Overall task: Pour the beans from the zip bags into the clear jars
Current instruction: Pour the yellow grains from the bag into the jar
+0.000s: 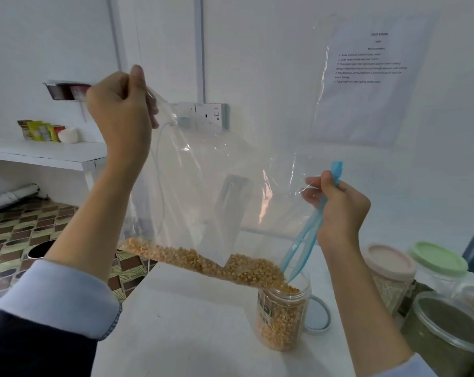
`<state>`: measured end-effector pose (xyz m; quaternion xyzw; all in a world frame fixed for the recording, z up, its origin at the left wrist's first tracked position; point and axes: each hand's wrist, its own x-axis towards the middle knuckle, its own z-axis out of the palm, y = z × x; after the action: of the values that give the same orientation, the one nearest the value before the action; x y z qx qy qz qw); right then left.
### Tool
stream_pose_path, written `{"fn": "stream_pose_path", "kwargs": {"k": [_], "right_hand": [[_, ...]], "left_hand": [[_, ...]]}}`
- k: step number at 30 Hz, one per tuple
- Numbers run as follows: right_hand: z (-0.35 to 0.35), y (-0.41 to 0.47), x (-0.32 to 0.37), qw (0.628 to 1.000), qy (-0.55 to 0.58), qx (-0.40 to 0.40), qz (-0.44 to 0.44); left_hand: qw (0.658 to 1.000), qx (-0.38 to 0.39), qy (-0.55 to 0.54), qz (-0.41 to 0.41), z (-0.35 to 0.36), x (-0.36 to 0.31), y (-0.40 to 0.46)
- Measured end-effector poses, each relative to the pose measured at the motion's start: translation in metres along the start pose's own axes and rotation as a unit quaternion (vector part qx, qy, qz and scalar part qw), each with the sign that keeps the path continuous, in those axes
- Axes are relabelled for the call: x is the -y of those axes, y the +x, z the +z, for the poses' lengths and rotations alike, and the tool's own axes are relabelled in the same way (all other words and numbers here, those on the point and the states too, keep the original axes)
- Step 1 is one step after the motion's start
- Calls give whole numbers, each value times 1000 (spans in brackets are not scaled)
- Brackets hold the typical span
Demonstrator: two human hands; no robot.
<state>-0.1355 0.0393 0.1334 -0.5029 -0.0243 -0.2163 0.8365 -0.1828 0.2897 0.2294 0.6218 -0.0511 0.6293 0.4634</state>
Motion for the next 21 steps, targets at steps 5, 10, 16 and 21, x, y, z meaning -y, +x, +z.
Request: {"fn": "stream_pose_path", "kwargs": {"k": [5, 10, 16, 21], "right_hand": [[0, 3, 0, 1000, 8, -13, 14], [1, 8, 2, 999, 33, -18, 17], [1, 12, 2, 999, 34, -26, 19], [3, 13, 2, 999, 36, -19, 20]], "left_hand": [[1000, 14, -8, -3, 7, -4, -2], [1000, -8, -16, -12, 6, -4, 7], [1000, -9, -23, -9, 12, -8, 9], [1000, -9, -21, -3, 14, -9, 11]]}}
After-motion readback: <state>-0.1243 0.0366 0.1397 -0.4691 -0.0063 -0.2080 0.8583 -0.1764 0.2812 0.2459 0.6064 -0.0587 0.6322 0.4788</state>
